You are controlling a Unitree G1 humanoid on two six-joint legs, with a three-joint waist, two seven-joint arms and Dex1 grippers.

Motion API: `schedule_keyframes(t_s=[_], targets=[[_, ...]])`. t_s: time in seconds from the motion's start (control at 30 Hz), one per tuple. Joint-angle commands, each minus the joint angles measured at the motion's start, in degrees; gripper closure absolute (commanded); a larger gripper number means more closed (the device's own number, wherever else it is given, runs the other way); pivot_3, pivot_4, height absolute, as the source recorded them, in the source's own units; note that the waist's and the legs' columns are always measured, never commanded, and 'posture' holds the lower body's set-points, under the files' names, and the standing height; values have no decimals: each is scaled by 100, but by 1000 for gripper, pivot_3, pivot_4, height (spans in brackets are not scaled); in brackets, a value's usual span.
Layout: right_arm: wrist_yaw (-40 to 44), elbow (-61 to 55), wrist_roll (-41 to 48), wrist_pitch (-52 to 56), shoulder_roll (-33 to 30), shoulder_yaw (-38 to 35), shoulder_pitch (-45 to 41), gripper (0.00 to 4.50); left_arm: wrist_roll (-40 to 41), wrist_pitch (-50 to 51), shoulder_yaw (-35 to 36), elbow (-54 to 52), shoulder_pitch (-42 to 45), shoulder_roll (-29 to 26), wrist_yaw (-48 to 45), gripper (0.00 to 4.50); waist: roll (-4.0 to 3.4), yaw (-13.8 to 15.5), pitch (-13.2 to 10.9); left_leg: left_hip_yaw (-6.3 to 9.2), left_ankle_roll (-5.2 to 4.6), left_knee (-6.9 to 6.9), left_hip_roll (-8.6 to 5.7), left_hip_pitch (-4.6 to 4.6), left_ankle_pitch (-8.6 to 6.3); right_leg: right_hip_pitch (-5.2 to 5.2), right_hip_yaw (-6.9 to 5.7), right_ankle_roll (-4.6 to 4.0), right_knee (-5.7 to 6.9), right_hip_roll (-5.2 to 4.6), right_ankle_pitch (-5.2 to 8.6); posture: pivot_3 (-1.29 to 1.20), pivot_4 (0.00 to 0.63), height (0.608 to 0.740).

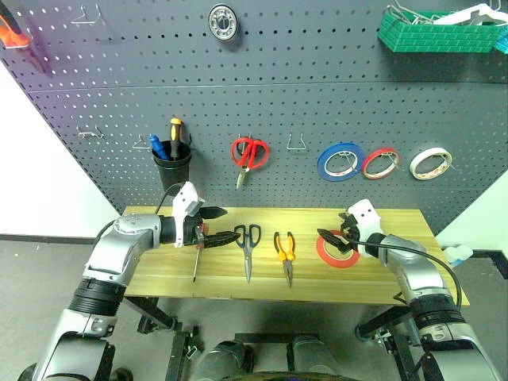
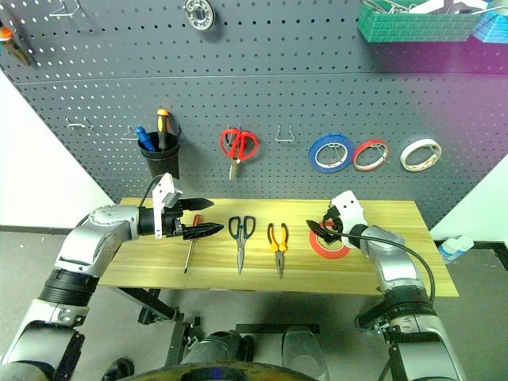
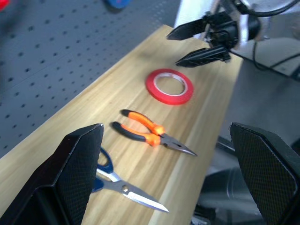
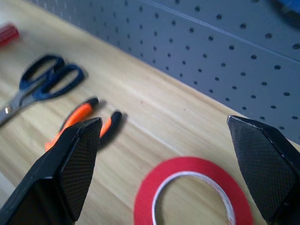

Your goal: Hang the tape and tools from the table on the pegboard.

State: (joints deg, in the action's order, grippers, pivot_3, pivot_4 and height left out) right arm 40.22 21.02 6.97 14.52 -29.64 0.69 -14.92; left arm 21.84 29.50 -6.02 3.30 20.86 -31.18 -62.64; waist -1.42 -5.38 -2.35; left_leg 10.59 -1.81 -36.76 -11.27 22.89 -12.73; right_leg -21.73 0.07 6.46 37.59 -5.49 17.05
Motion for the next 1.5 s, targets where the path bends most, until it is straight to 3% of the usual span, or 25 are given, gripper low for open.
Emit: schedule_keyframes(t_s=[0.03, 0.37, 0.7, 1.23, 1.5], targets=[[166, -651, -144, 215, -332, 92, 75, 0, 44, -69, 76, -166, 172, -35, 2, 16, 1, -2, -1, 0, 0, 4, 0, 1, 0, -3, 0, -1, 0, -1, 1, -154, 10, 740], [24, -1660, -177, 955, -292, 319, 532, 0, 92, -30, 124, -346, 81, 122, 276, 16, 61, 14, -59, -42, -1, 64, 11, 6, 1, -58, 58, -19, -1, 1, 12, -133, 101, 740], [-228, -1537, -288, 1079, -190, 407, 461, 0, 334, 420, 202, -1005, -164, 95, 579, 16, 76, 228, -435, -73, -15, 64, 15, 38, 10, -103, 91, -20, 7, 2, 11, -102, 174, 740], [-425, -990, -529, 1468, -260, 429, 230, 0, 582, 708, 260, -1499, -510, 49, 875, 16, 112, 369, -797, -92, -18, 73, 18, 51, 12, -132, 108, -18, 14, 2, 9, -86, 224, 740], [-324, -932, -600, 1828, -429, 439, 196, 0, 827, 734, 313, -1810, -543, -147, 625, 16, 125, 414, -842, -99, -17, 80, 21, 56, 12, -140, 114, -18, 14, 2, 9, -91, 224, 740]])
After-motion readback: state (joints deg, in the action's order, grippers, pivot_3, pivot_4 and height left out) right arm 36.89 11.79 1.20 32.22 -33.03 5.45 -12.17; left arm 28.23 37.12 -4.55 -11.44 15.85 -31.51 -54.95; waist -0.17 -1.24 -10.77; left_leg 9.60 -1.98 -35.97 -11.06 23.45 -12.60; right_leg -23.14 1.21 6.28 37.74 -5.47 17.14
